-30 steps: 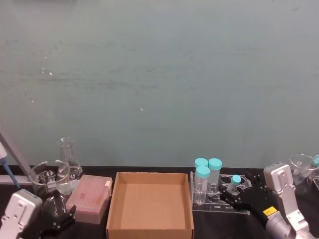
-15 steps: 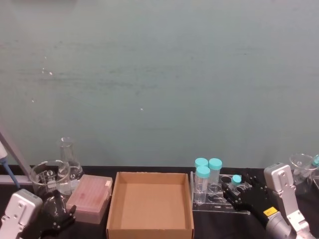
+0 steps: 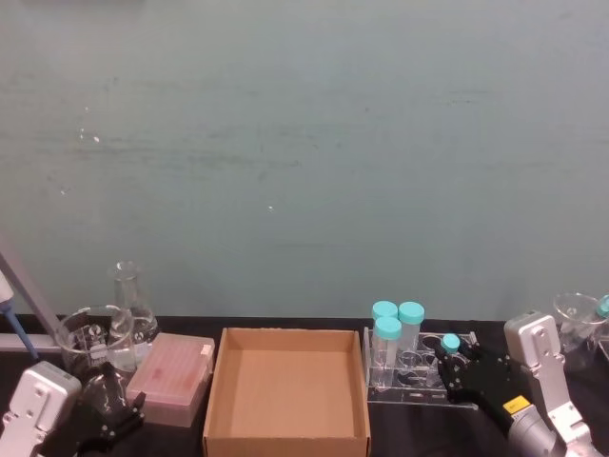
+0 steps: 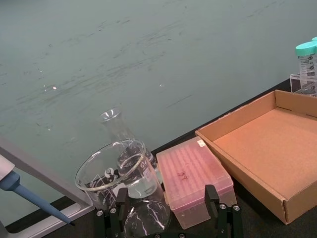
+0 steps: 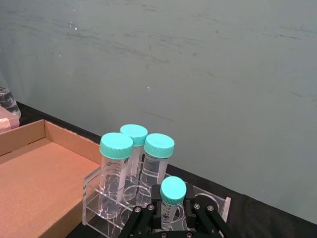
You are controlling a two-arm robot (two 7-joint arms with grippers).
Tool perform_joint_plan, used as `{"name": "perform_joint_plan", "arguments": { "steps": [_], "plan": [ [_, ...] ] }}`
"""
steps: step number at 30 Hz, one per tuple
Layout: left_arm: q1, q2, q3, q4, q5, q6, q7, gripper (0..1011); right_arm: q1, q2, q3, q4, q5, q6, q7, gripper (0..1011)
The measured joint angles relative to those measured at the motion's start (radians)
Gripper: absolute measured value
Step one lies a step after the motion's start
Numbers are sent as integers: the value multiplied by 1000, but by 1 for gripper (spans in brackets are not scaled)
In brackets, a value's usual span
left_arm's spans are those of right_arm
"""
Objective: Use the right hand to move the test tube from the test tube rack into the box.
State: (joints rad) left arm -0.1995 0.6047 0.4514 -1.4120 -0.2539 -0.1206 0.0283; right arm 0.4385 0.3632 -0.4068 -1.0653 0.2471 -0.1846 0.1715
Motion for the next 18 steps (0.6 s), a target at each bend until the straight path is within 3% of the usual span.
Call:
{"name": "perform_joint_plan", "arguments": {
  "steps": [7,14,18],
  "plan": [
    [0,0,0,0,0,0,0,1000,0,1,0,-1,0,1,0,256],
    [0,0,0,0,0,0,0,1000,-9,-3,22,-12,-10,-17,12,256],
    [0,0,0,0,0,0,0,1000,-22,0,45,-54,-2,-15,27,256]
  ]
}}
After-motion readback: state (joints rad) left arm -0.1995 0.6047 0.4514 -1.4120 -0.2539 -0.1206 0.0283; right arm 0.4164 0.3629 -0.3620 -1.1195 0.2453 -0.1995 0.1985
